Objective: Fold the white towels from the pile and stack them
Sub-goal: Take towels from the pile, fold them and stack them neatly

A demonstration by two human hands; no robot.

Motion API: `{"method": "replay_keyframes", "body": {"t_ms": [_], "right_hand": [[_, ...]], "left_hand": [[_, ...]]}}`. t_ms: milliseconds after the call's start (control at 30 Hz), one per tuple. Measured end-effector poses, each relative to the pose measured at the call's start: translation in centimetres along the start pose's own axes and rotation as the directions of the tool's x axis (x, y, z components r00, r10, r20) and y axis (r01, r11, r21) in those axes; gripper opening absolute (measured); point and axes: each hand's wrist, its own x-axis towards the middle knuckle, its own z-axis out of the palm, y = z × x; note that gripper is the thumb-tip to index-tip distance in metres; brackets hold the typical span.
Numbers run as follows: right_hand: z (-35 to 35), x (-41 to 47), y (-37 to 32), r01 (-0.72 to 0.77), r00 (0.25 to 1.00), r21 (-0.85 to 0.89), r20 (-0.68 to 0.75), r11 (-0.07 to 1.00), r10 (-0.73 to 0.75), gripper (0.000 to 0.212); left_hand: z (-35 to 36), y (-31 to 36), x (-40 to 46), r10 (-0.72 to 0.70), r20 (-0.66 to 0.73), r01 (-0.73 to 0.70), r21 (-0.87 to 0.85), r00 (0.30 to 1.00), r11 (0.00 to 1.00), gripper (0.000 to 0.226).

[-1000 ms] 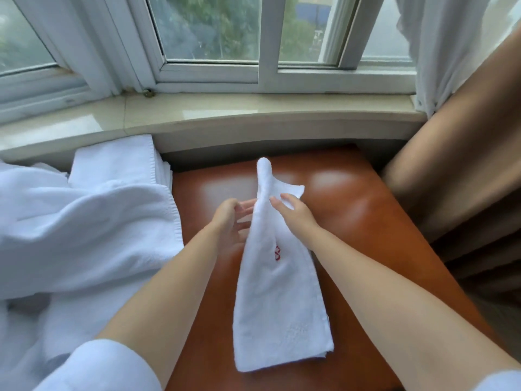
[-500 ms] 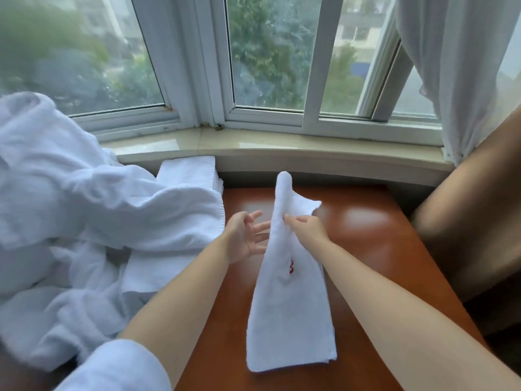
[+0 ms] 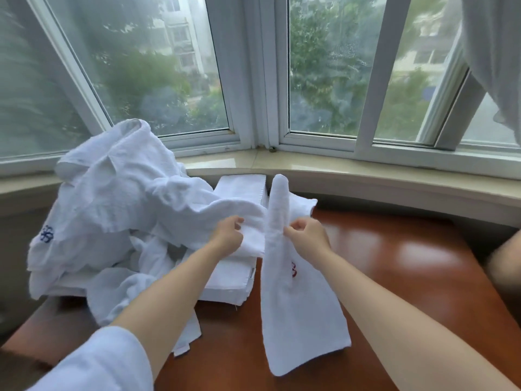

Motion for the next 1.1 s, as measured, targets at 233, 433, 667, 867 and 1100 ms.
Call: {"method": "replay_keyframes", "body": {"t_ms": [233,433,667,867,1100], "right_hand": [[3.5,2.2,-3.6,-0.001,0.997,0.027,-0.082,1.0,0.003,0.01],[5.3,2.9,-4.8,-0.051,0.987,0.15,-0.146,0.987,0.073,0.009],[7.0,3.0,-4.0,-0.14,0.962,0.188,-0.206,0.972,0.178,0.013],[7.5,2.8,-4.8,-0.164,0.96,0.112,-0.21,0.98,0.185,0.015],[7.5,2.0,-6.3,-0.17,0.973,0.039,-0.149,0.985,0.174,0.021]], "left_hand": [[-4.0,-1.6,5.6,0.323,0.203,-0.376,0.62,0.924,0.688,0.089],[-4.2,-2.0,10.2,0.271,0.412,-0.493,0.729,0.87,0.474,0.131],[-2.1,-3.9,12.9,0.182,0.573,-0.601,0.75,0.799,0.278,0.132],[-4.2,-3.8,12.4,0.206,0.594,-0.629,0.738,0.777,0.245,0.088],[-10.2,-4.9,8.5,-0.365,0.583,-0.611,0.79,0.726,0.049,0.037]]}}
